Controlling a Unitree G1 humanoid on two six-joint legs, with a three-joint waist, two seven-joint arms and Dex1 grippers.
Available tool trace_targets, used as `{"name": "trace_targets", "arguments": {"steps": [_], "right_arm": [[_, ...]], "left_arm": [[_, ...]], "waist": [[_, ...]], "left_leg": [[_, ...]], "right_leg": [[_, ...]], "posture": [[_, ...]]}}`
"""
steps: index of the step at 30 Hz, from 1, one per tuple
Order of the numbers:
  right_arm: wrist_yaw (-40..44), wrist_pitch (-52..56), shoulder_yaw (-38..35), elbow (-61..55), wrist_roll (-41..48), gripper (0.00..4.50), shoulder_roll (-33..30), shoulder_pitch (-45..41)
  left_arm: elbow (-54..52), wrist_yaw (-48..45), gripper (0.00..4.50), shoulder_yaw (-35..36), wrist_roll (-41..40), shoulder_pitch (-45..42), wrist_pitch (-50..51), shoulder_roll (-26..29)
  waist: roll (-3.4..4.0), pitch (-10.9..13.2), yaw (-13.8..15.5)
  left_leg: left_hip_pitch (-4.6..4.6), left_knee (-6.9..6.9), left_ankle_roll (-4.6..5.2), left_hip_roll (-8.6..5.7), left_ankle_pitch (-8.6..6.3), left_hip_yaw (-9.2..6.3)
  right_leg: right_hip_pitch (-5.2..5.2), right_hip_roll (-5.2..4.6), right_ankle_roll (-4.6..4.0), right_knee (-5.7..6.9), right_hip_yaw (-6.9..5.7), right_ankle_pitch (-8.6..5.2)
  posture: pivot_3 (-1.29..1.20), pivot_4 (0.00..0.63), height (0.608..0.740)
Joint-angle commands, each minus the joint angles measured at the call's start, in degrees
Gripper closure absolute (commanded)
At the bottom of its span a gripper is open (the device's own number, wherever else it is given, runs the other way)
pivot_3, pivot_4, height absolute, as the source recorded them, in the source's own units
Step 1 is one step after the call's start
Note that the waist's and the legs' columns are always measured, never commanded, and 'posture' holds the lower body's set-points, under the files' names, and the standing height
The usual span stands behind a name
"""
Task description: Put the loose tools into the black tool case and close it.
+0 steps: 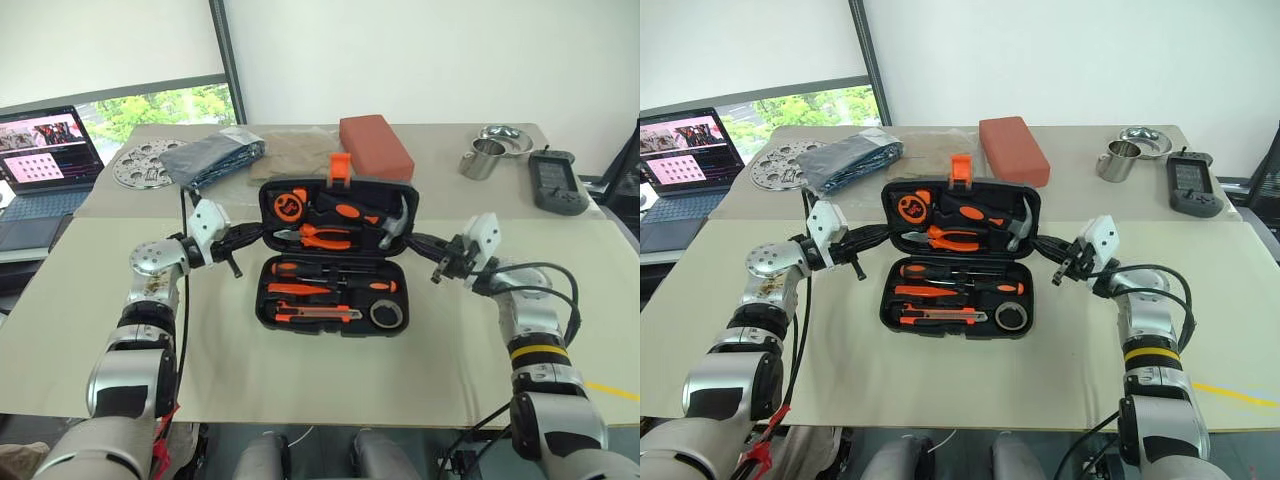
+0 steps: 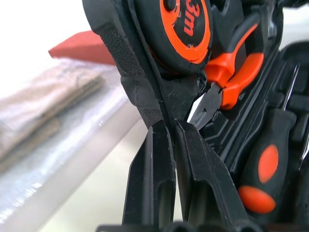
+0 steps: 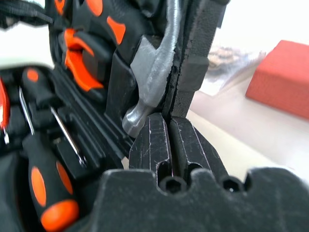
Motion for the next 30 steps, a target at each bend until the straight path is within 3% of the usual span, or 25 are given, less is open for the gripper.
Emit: {"name": "trace_targets", "arguments": {"steps": [1, 7, 9, 11, 13, 20, 22, 26, 30], "right_arm": [[0.7, -9.8, -0.3, -0.1, -0.1, 4.5, -1.7, 0.1], [0.7, -16.6, 0.7, 1.4, -0.6, 4.5, -3.0, 2.0], [0.9, -18.8, 1.3, 1.7, -1.2, 4.5, -3.9, 2.9], [1.5, -20.4, 2.0, 1.8, -1.5, 3.75, -5.0, 3.8], [2.3, -21.7, 2.2, 2.1, -1.1, 3.21, -6.2, 4.9], [4.3, -28.6, 2.2, 5.1, -0.4, 0.74, -10.8, 9.3], [4.7, -29.2, 2.1, 4.8, 0.4, 0.09, -11.2, 11.2], [4.4, -28.9, 1.0, 5.1, 1.7, 0.09, -12.9, 13.2], [6.6, -16.4, 0.8, -4.2, 7.4, 0.09, -14.2, 18.1]], "left_arm": [[-1.3, 3.6, 4.43, -0.5, 1.6, 1.0, -8.8, 2.4], [-0.2, 6.8, 4.43, -2.5, 4.5, 3.4, -19.1, 4.7], [0.5, 8.4, 3.77, -2.9, 5.3, 4.1, -21.5, 5.8], [0.9, 10.5, 3.26, -3.9, 7.5, 4.8, -25.2, 7.4], [0.5, 17.8, 2.57, -6.4, 15.7, 6.0, -29.1, 11.3], [2.1, 20.9, 0.03, -9.8, 19.2, 10.5, -42.7, 19.1], [2.4, 22.3, 0.0, -9.3, 18.0, 12.7, -42.9, 19.9], [3.0, 21.1, 0.0, -7.3, 11.1, 14.8, -36.6, 19.6], [-1.0, 5.1, 0.0, -2.7, -5.2, 14.4, -16.0, 15.0]], "waist": [[0.0, 0.0, 0.0], [0.0, 0.0, -0.1], [-0.01, 0.0, -0.1], [-0.01, 0.0, -0.1], [-0.02, 0.0, -0.1], [-0.1, 0.1, -0.2], [-0.1, 0.1, -0.3], [-0.13, 0.1, -0.4], [-0.14, 0.1, -0.3]], "left_leg": [[0.02, 0.0, 0.01, 0.0, 0.0, 0.0], [0.21, -0.01, 0.01, 0.03, 0.01, 0.07], [0.32, -0.05, 0.02, 0.04, 0.0, 0.1], [0.38, -0.06, 0.03, 0.12, 0.0, 0.1], [0.49, -0.07, 0.05, 0.13, -0.02, 0.11], [1.14, -0.26, 0.11, 0.23, -0.05, 0.29], [1.18, -0.25, 0.11, 0.24, -0.05, 0.33], [1.41, -0.34, 0.11, 0.28, -0.05, 0.38], [1.5, -0.31, 0.13, 0.29, -0.04, 0.42]], "right_leg": [[0.01, 0.0, 0.0, 0.0, 0.0, 0.0], [0.15, 0.0, -0.01, 0.03, 0.07, 0.01], [0.22, 0.0, -0.01, 0.02, 0.12, 0.0], [0.31, -0.01, -0.01, 0.01, 0.11, 0.0], [0.45, -0.02, -0.01, -0.04, 0.1, 0.0], [1.11, -0.21, -0.01, -0.64, 0.18, -0.01], [1.12, -0.25, -0.01, -0.63, 0.21, -0.01], [1.23, -0.33, -0.02, -0.59, 0.22, -0.01], [1.29, -0.36, -0.02, -0.54, 0.18, -0.01]], "posture": [[0.0, 0.15, 0.74], [0.0, 0.15, 0.74], [0.0, 0.15, 0.74], [0.0, 0.15, 0.74], [0.0, 0.15, 0.74], [0.0, 0.15, 0.74], [0.0, 0.15, 0.74], [0.0, 0.15, 0.74], [0.0, 0.15, 0.74]]}}
